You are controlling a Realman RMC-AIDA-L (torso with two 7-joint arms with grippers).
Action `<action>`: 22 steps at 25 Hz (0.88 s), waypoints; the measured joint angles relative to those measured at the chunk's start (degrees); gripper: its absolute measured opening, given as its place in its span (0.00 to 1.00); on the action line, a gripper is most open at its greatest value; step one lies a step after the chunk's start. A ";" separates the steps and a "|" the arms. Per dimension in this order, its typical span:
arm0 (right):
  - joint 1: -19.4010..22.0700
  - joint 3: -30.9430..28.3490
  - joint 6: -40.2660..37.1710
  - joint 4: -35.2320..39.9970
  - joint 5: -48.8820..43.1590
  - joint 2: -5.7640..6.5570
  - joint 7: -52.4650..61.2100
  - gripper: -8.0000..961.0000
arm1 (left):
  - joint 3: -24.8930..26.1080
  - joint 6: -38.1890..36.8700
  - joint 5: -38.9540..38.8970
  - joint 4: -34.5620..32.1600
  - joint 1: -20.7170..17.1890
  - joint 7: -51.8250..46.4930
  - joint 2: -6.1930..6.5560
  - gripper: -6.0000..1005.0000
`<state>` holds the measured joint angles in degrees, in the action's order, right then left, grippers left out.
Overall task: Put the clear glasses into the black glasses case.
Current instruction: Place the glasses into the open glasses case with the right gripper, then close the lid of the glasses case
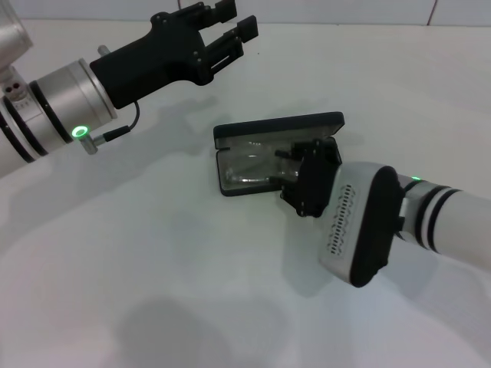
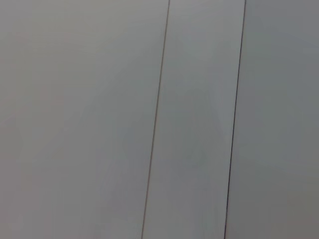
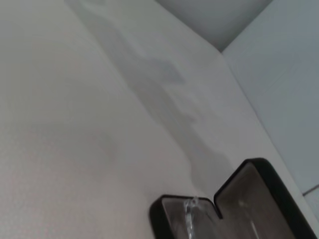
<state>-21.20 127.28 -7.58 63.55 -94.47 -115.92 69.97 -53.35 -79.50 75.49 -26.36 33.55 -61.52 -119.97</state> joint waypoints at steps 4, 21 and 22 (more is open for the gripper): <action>2.17 -5.84 -10.36 2.29 0.17 0.23 0.06 0.37 | 0.00 0.01 -0.04 0.00 -0.27 -0.05 0.02 0.46; 0.94 -62.85 -87.27 -13.93 -0.92 2.94 1.59 0.39 | -17.36 26.47 0.86 0.25 5.86 -9.47 0.35 0.46; 0.28 -64.85 -89.32 -15.79 -1.83 3.26 1.55 0.40 | -19.62 29.64 0.89 0.27 6.40 -10.38 0.34 0.46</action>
<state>-20.92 62.43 -96.90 47.76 -96.30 -112.67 71.52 -72.97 -49.87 76.38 -26.08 39.95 -71.91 -119.63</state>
